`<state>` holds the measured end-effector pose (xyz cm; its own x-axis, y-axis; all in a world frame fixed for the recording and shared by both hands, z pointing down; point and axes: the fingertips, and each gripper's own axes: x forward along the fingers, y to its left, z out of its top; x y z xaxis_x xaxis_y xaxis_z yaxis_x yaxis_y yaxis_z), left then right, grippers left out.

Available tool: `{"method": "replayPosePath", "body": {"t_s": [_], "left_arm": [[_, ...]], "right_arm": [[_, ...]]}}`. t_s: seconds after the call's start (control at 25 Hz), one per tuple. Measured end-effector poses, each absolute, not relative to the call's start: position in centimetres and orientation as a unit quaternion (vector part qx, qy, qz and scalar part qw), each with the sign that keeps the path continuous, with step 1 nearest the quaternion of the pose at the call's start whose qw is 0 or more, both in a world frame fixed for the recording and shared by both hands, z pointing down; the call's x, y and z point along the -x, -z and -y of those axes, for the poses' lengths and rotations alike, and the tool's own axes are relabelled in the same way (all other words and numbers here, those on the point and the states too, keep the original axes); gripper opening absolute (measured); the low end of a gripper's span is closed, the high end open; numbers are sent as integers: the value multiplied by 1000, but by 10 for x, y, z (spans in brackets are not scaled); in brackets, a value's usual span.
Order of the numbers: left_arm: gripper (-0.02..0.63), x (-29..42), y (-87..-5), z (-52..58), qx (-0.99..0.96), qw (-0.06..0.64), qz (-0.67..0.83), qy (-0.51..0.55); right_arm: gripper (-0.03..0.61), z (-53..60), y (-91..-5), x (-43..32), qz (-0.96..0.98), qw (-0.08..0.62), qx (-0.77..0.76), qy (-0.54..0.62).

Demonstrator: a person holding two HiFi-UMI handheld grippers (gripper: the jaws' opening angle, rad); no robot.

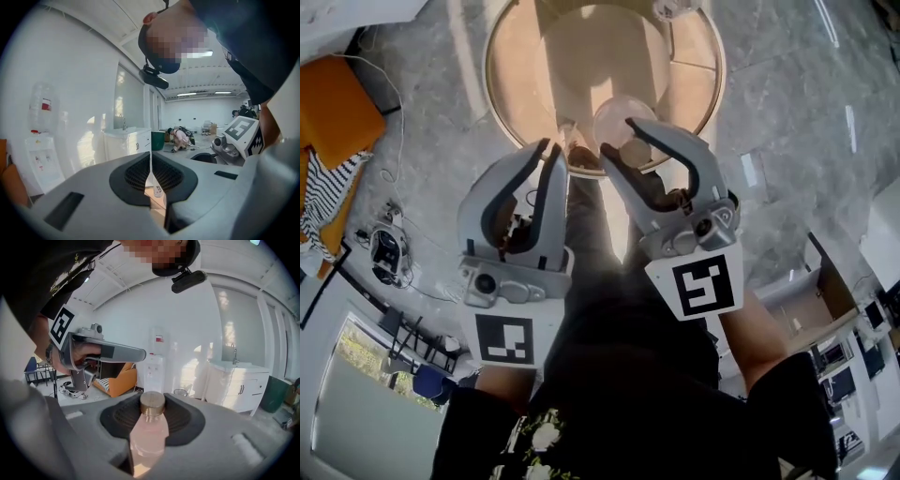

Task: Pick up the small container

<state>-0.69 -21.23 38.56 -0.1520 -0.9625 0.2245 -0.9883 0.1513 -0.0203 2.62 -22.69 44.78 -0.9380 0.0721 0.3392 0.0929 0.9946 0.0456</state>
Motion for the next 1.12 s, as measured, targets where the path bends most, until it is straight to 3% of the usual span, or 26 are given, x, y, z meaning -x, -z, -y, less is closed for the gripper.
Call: {"method": "replayPosePath", "body": {"t_s": [1.12], "left_arm": [[21, -50, -183, 165, -675, -28, 731, -98]], "right_arm": [[133, 187, -250, -60, 990, 127, 49, 42]]}}
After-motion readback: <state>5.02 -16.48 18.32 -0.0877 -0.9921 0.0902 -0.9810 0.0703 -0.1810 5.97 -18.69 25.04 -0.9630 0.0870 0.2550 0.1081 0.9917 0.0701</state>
